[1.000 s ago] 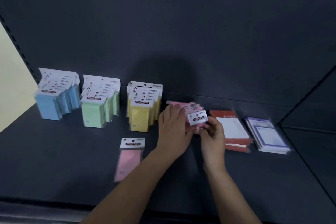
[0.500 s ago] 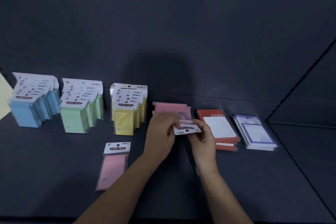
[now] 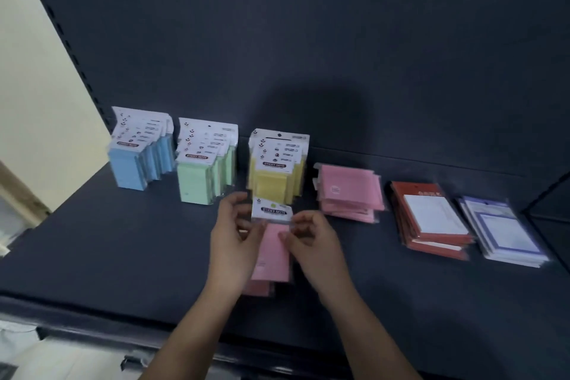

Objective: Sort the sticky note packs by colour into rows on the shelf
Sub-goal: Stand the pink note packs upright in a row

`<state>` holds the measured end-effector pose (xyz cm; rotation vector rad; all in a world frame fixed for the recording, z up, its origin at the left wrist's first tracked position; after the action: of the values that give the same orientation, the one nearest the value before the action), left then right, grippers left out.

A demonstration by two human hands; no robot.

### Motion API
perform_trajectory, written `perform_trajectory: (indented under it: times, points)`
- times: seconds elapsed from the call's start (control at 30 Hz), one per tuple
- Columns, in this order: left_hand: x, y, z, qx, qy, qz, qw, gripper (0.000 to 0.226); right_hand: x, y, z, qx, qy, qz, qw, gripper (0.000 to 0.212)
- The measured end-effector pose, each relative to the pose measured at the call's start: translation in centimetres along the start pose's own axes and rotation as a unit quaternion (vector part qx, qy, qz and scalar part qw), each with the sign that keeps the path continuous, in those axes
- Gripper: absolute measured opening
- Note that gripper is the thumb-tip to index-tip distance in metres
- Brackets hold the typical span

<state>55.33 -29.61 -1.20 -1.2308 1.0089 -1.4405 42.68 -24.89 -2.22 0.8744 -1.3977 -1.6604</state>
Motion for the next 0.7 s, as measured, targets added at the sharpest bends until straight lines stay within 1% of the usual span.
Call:
perform_trajectory:
  times: [0.07,0.13,0.2,0.27,0.33,0.37,0.47,0.6,0.7]
  points:
    - [-0.3,1.5,1.0,0.04,0.011,0.014,0.999,0.039,-0.6,-0.7,-1.4,-0.058,0.005,-0.001,0.998,0.025]
    - [-0.5,2.8,1.4,0.061,0.026,0.027,0.997,0.039,-1.0,-0.9,-2.1,-0.134,-0.009,0.041,0.99,0.023]
    - [-0.6,3.3,1.5,0.076,0.034,0.014,0.996,0.04,-1.2,-0.8,-2.6,-0.198,-0.023,0.081,0.977,0.024]
    - [-0.5,3.3,1.4,0.088,0.038,-0.005,0.995,0.043,-1.2,-0.7,-2.9,-0.237,-0.029,0.096,0.966,0.023]
    - [-0.3,3.8,1.5,0.092,0.039,-0.018,0.995,0.049,-1.1,-0.8,-3.1,-0.253,-0.029,0.1,0.962,0.022]
    - [-0.2,4.2,1.5,0.098,0.04,-0.019,0.994,0.048,-1.1,-0.8,-3.1,-0.258,-0.025,0.101,0.96,0.021]
    - [-0.3,5.1,1.4,0.113,0.049,0.005,0.992,0.035,-1.0,-1.2,-3.2,-0.261,-0.024,0.101,0.96,0.019]
    - [0.0,5.6,1.2,0.111,0.053,0.04,0.992,0.033,-0.8,-1.3,-3.2,-0.272,-0.034,0.098,0.957,0.017]
    - [0.2,5.5,1.0,0.118,0.05,0.05,0.99,0.032,-0.5,-1.2,-3.3,-0.285,-0.03,0.093,0.953,0.014]
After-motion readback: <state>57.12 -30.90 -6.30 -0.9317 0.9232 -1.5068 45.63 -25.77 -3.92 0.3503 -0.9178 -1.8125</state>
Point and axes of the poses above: each hand's wrist, its own x-axis towards the middle knuckle, its own z-axis out of the back of the hand, y = z × x, the point moved 3 cm from there along x, towards the middle knuckle, and after that the axes turned 4 degrees about -y, right-handed, at the moved point
